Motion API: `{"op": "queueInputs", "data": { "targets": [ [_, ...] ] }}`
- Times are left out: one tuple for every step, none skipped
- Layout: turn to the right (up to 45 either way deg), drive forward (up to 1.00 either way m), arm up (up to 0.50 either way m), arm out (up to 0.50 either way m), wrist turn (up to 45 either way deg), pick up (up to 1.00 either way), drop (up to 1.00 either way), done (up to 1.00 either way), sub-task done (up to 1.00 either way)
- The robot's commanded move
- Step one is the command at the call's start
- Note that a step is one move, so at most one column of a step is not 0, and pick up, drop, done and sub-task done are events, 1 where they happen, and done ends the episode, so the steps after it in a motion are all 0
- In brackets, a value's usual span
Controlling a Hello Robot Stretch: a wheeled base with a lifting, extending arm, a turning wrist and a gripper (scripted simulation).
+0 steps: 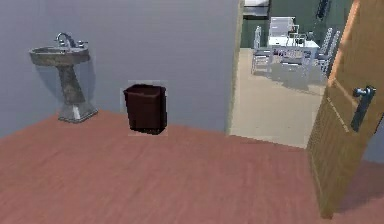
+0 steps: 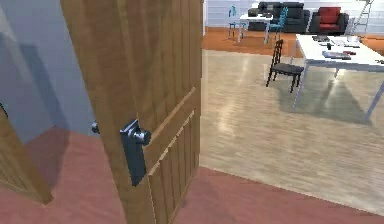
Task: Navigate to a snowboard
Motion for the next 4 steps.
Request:
{"op": "queueInputs", "data": {
  "targets": [
    [15.0, 0.0, 0.0, 0.0, 0.0, 0.0, 0.0, 0.0, 0.0],
    [0.0, 1.0, 0.0, 0.0, 0.0, 0.0, 0.0, 0.0, 0.0],
    [3.0, 0.0, 0.0, 0.0, 0.0, 0.0, 0.0, 0.0, 0.0],
    [0.0, 0.65, 0.0, 0.0, 0.0, 0.0, 0.0, 0.0, 0.0]
  ]
}}
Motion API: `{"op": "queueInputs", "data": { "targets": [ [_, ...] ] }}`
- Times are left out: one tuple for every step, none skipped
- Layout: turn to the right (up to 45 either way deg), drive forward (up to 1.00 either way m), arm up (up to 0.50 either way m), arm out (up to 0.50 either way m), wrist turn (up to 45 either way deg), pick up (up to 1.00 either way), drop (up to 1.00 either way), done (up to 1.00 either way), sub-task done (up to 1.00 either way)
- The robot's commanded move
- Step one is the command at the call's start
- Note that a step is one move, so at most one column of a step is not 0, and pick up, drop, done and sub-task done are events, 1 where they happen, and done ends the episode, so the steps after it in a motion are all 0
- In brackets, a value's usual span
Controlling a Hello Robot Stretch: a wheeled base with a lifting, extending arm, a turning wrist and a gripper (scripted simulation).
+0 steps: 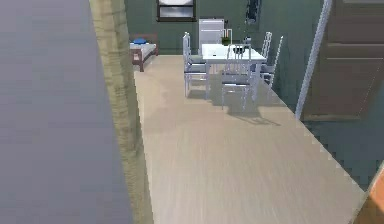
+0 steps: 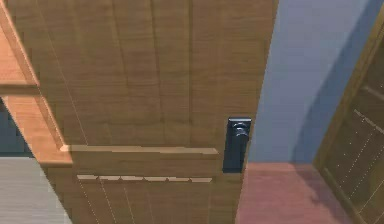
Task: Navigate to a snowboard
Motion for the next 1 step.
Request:
{"op": "queueInputs", "data": {
  "targets": [
    [21.0, 0.0, 0.0, 0.0, 0.0, 0.0, 0.0, 0.0, 0.0]
  ]
}}
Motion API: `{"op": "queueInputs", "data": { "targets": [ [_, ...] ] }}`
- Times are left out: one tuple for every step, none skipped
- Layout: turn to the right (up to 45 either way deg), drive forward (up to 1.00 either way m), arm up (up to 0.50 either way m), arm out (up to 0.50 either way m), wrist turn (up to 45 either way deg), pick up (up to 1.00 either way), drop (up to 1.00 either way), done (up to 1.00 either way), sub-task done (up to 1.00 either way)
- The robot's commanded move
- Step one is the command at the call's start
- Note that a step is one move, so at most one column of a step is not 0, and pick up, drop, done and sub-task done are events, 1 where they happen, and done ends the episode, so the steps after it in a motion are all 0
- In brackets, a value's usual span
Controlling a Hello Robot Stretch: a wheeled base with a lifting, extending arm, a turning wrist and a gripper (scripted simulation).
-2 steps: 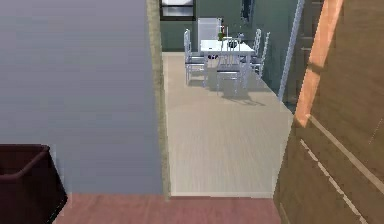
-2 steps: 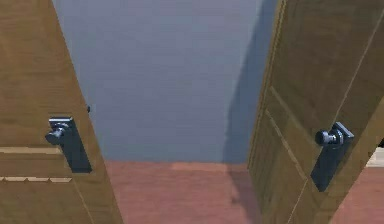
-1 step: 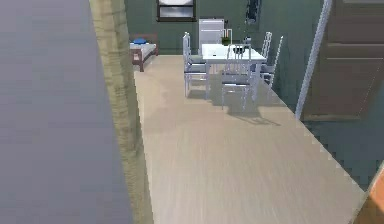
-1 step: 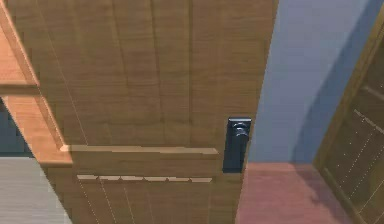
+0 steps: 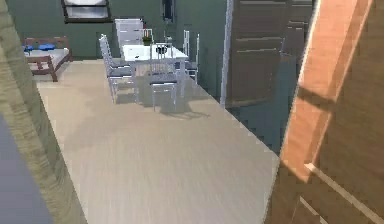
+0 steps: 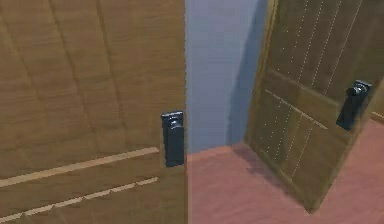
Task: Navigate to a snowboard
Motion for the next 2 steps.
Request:
{"op": "queueInputs", "data": {
  "targets": [
    [0.0, 0.95, 0.0, 0.0, 0.0, 0.0, 0.0, 0.0, 0.0],
    [30.0, 0.0, 0.0, 0.0, 0.0, 0.0, 0.0, 0.0, 0.0]
  ]
}}
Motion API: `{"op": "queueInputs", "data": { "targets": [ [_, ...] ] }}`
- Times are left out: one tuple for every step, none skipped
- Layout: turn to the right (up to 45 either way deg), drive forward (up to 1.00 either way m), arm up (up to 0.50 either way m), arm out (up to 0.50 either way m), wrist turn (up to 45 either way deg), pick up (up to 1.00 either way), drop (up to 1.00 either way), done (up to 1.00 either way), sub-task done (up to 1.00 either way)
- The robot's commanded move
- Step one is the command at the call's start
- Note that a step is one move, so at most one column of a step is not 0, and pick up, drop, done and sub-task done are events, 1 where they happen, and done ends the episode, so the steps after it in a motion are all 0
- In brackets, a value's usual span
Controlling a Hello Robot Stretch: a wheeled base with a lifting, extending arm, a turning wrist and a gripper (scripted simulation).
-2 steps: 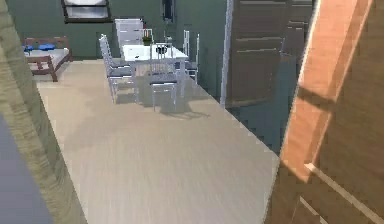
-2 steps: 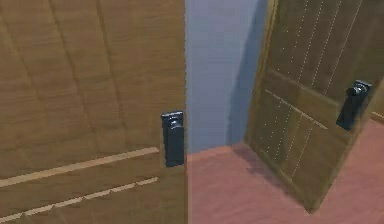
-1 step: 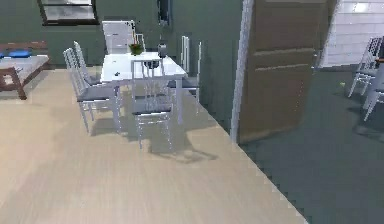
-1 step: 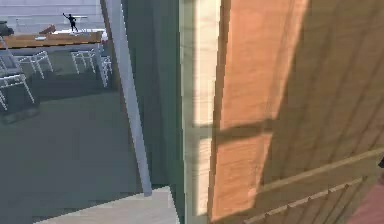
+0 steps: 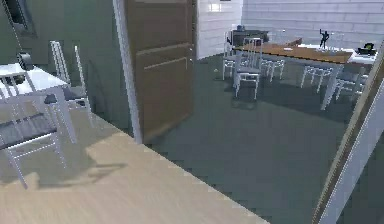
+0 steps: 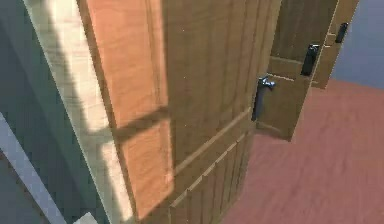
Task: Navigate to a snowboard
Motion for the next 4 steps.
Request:
{"op": "queueInputs", "data": {
  "targets": [
    [0.0, 0.3, 0.0, 0.0, 0.0, 0.0, 0.0, 0.0, 0.0],
    [12.0, 0.0, 0.0, 0.0, 0.0, 0.0, 0.0, 0.0, 0.0],
    [0.0, 1.0, 0.0, 0.0, 0.0, 0.0, 0.0, 0.0, 0.0],
    [3.0, 0.0, 0.0, 0.0, 0.0, 0.0, 0.0, 0.0, 0.0]
  ]
}}
